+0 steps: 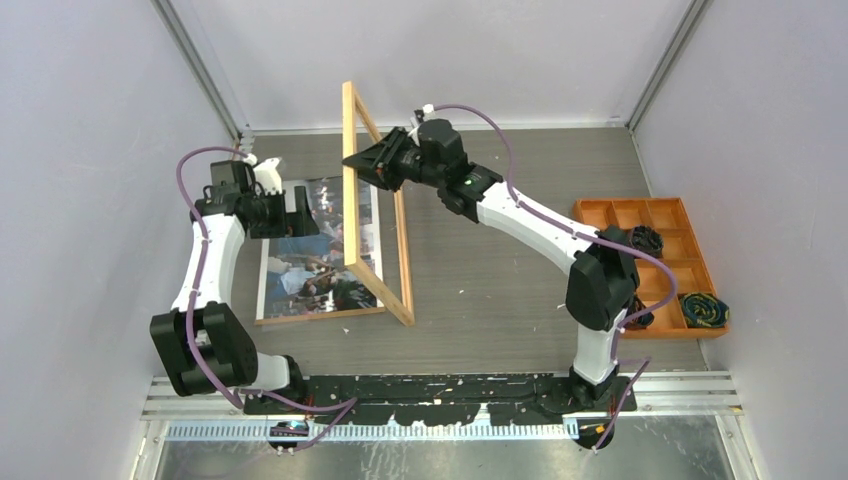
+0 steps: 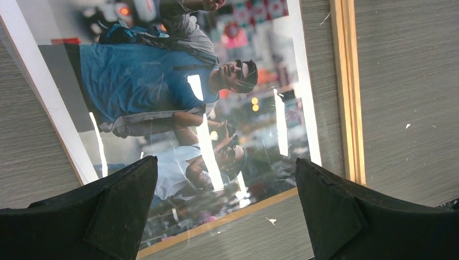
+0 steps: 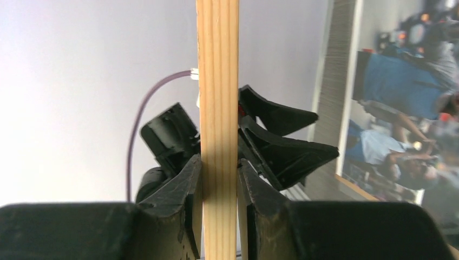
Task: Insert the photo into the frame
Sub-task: Turn over the photo frame at the center of the board.
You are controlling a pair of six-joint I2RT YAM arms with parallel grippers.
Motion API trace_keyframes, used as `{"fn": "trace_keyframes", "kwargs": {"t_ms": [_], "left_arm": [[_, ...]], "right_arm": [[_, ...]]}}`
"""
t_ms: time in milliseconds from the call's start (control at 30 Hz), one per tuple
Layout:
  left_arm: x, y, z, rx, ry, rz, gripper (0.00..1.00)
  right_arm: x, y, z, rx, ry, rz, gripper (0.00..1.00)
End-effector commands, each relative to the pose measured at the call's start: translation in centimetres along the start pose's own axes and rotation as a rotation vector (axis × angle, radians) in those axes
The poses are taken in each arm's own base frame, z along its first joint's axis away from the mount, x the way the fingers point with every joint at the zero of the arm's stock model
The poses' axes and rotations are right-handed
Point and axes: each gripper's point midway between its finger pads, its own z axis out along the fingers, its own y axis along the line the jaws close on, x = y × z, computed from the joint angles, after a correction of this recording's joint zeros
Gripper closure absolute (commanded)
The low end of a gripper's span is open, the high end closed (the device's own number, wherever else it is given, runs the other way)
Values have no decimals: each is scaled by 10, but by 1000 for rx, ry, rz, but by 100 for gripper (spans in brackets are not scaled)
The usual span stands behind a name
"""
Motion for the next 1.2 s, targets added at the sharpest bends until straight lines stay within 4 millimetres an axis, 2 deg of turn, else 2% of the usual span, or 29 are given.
{"fn": "trace_keyframes", "kwargs": {"t_ms": [0, 67, 200, 500, 633, 700, 733, 900, 1167], "left_arm": [[-21, -14, -15, 28, -76, 25, 0], [-21, -16, -13, 36, -72, 29, 0], [-22, -25, -7, 47, -64, 56, 0], [-22, -43, 5, 38, -30, 130, 0], [-24, -48, 7, 34, -25, 151, 0], [-25, -48, 8, 33, -27, 154, 0], [-25, -56, 10, 44, -25, 175, 0], [-31, -74, 15, 52, -9, 231, 0], [-23, -75, 26, 52, 19, 237, 0]], "right_arm": [[-20, 76, -46, -319, 20, 78, 99], [-31, 70, -60, -318, 1, 78, 99], [-42, 44, -74, -269, -7, 74, 99], [-61, -5, -98, -126, -20, 71, 63], [-68, -23, -113, -43, -33, 35, 53], [-73, -34, -122, 8, -43, 25, 51], [-76, -37, -127, 25, -49, 18, 50], [-94, -43, -150, 74, -82, -18, 41], [-107, -44, -181, 157, -136, -94, 39]]}}
